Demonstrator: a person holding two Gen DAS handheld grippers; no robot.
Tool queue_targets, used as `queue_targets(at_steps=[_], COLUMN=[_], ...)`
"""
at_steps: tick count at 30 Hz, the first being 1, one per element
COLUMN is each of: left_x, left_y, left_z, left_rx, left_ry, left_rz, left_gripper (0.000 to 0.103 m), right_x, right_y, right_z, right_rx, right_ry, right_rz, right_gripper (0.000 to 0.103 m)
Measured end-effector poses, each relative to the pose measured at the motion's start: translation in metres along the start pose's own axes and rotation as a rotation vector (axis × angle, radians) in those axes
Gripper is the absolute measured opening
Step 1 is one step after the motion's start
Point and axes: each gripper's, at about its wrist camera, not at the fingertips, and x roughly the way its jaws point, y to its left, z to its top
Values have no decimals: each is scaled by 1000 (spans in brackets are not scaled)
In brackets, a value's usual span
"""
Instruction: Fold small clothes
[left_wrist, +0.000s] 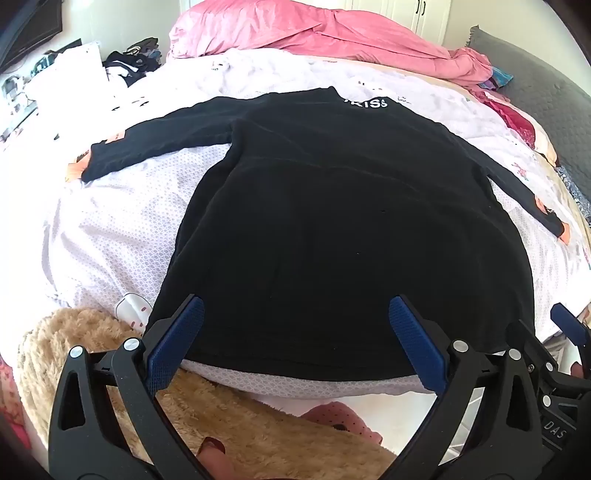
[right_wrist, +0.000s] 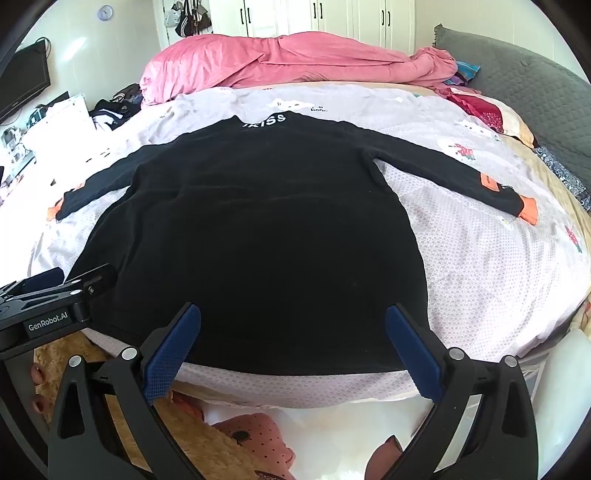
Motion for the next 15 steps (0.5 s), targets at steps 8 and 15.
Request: queue_targets(at_steps=[8, 15], left_x=[0, 0], left_y=[0, 1], left_z=[-1, -1], left_rx=[-6, -8], left_ry=[0, -5], left_rz=[0, -5], left_gripper=[94, 94], right_x=[0, 0], right_y=[1, 3], right_z=[1, 1], right_rx=[0, -10], right_ry=[3, 6], right_rz=[-1, 0], right_gripper=[99, 99])
